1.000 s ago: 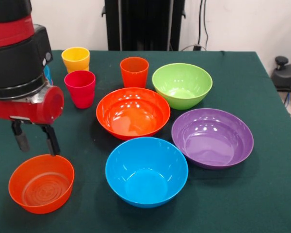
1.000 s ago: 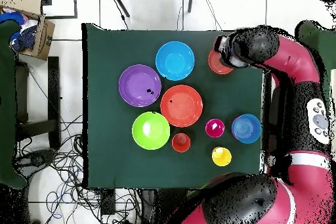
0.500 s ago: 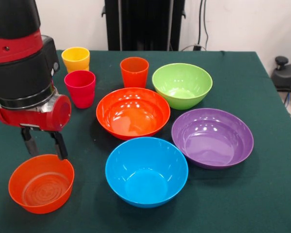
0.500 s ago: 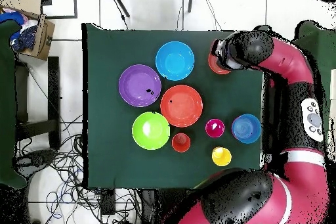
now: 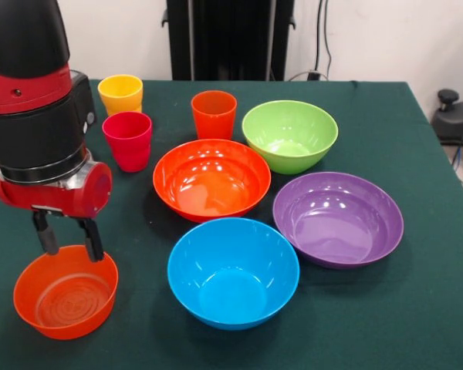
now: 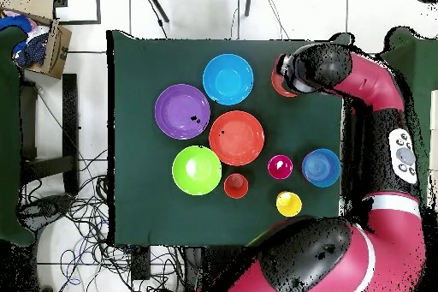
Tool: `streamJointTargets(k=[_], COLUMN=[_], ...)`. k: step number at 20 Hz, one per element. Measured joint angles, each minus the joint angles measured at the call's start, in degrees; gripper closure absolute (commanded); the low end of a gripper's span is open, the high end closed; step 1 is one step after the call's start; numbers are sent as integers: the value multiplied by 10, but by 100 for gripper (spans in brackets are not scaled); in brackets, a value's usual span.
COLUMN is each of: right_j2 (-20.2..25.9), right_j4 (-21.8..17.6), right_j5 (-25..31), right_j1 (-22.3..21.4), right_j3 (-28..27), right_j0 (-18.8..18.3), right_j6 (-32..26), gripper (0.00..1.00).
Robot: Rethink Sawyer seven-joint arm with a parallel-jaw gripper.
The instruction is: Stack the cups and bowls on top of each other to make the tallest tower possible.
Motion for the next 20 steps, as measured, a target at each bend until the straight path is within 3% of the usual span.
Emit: streamJointTargets(k=[20], right_j2=[-15], right_j4=[-8], right_j5=[-45], right_j1=[-5], right_j3=[20], right_j0=[-19], right_j6=[0], gripper=[0])
